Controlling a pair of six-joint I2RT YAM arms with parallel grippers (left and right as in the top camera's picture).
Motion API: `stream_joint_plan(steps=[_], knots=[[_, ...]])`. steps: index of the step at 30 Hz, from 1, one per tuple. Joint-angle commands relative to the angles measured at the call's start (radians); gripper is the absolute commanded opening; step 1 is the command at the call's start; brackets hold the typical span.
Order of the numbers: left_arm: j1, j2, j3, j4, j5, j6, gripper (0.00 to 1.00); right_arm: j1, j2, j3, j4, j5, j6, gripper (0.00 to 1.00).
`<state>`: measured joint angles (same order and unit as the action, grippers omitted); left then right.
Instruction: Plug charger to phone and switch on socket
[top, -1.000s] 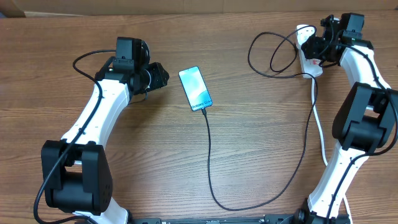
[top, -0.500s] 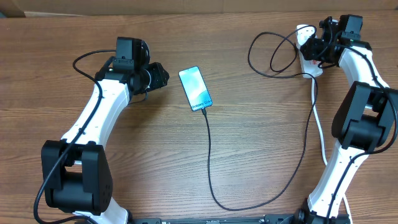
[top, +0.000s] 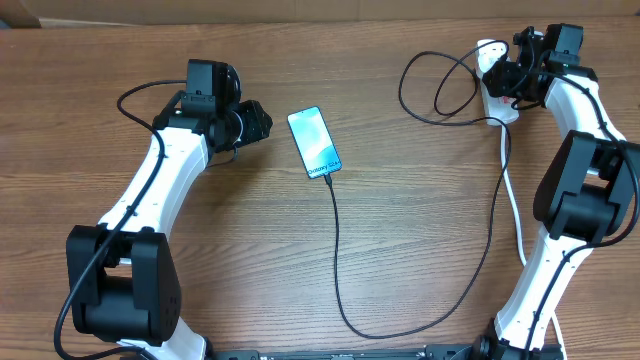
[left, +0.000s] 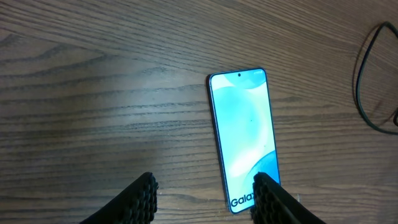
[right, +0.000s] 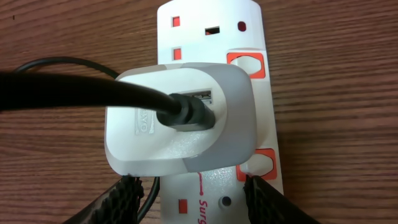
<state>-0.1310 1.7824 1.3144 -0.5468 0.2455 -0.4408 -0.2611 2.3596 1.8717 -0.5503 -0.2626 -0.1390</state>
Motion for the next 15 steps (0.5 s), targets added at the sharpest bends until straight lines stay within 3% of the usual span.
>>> stream_joint_plan(steps=[1, 4, 6, 7, 11, 14, 15], knots=[[-0.009, -0.011, -0.002, 0.001, -0.009, 0.018, 0.47, 0.0, 0.012, 0.028, 0.042, 0.007, 0.007, 0.54], [-0.009, -0.011, -0.002, 0.001, -0.009, 0.017, 0.47, 0.0, 0.011, 0.028, 0.04, 0.007, 0.007, 0.44], [-0.009, -0.011, -0.002, 0.001, -0.009, 0.017, 0.47, -0.003, 0.002, 0.029, 0.029, 0.007, 0.007, 0.25], [-0.009, -0.011, -0.002, 0.001, -0.009, 0.017, 0.47, -0.005, -0.002, 0.029, 0.024, 0.007, 0.007, 0.21], [-0.009, -0.011, -0.002, 0.001, -0.009, 0.017, 0.48, -0.022, -0.037, 0.029, -0.008, 0.007, 0.006, 0.21], [-0.009, -0.011, -0.002, 0.0, -0.009, 0.015, 0.48, -0.04, -0.063, 0.029, -0.028, 0.008, 0.007, 0.28], [-0.009, -0.011, -0.002, 0.0, -0.009, 0.015, 0.48, -0.046, -0.07, 0.029, -0.032, 0.008, 0.007, 0.34]])
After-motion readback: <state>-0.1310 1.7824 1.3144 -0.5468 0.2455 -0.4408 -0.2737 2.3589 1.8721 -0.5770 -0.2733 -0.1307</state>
